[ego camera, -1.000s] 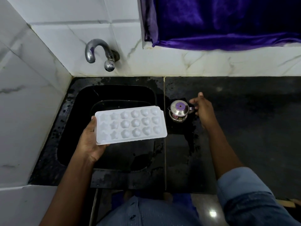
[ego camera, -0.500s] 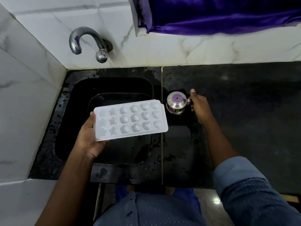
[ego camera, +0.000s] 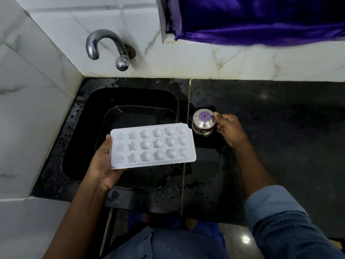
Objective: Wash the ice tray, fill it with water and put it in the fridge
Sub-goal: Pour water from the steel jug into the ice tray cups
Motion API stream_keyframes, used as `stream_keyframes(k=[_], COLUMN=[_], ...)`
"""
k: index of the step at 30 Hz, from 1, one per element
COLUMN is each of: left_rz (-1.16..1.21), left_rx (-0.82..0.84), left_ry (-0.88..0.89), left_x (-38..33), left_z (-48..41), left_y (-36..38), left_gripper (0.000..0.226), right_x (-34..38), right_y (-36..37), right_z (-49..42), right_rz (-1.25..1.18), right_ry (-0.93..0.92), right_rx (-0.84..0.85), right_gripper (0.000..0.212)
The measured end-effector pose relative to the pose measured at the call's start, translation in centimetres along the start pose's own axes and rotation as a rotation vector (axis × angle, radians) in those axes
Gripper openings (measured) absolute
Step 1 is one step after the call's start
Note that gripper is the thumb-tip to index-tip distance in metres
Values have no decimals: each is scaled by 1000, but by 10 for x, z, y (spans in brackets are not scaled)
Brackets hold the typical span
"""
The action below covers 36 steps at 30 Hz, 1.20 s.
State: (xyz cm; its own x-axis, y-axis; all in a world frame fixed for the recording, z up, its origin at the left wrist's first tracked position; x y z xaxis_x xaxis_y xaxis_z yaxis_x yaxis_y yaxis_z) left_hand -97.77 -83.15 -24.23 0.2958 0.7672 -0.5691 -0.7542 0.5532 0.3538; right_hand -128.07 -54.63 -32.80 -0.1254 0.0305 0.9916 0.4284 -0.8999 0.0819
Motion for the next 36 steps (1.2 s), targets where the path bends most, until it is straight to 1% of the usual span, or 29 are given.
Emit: stream_keyframes(k=[4, 7, 13, 17, 19, 21, 23, 25, 27, 36], left_rz=[-12, -5, 45, 26, 36, 59, 72, 87, 95, 89], left_rx=[13, 39, 151, 237, 272, 303, 325, 345, 357, 392], left_ry=[10, 18, 1, 15, 11, 5, 0, -16, -28, -23], left_x=[4, 5, 1, -16, -23, -28, -31, -31, -31, -31], left_z=[11, 18, 32, 43, 47, 51, 54, 56, 58, 64], left_y=[2, 6, 22, 36, 42, 46, 49, 51, 51, 41], left_gripper=[61, 62, 64, 64, 64, 62, 60, 59, 57, 56], right_x=[22, 58, 141, 192, 214, 232, 250, 264, 273, 291], right_y=[-3, -10, -21, -24, -20, -15, -9, 1, 10, 37], right_z=[2, 2, 15, 33, 42, 52, 64, 76, 86, 103], right_rz=[-83, -81, -31, 15, 59, 120, 228, 349, 419, 615], right_ry=[-23, -102, -246, -335, -376, -402, -431, -455, -465, -472], right_rx=[-76, -96, -135, -158, -146, -130, -91, -37, 6, 138], right_gripper=[38, 32, 26, 32, 37, 48, 56, 57, 57, 59])
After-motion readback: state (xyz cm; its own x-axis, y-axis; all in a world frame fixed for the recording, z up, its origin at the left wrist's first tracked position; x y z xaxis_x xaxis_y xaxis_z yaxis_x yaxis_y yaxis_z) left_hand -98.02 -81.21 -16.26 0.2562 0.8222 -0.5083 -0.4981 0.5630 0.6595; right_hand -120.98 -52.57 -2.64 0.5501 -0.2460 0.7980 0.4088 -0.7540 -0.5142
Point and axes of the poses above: each hand's wrist, its own z-axis away from the middle knuckle, its own y-axis out of the palm, x = y × z, the point moved 5 cm from there along -z, towards the middle knuckle, and after that the axes turned 11 degrees about -y, right-handed, at the moved point
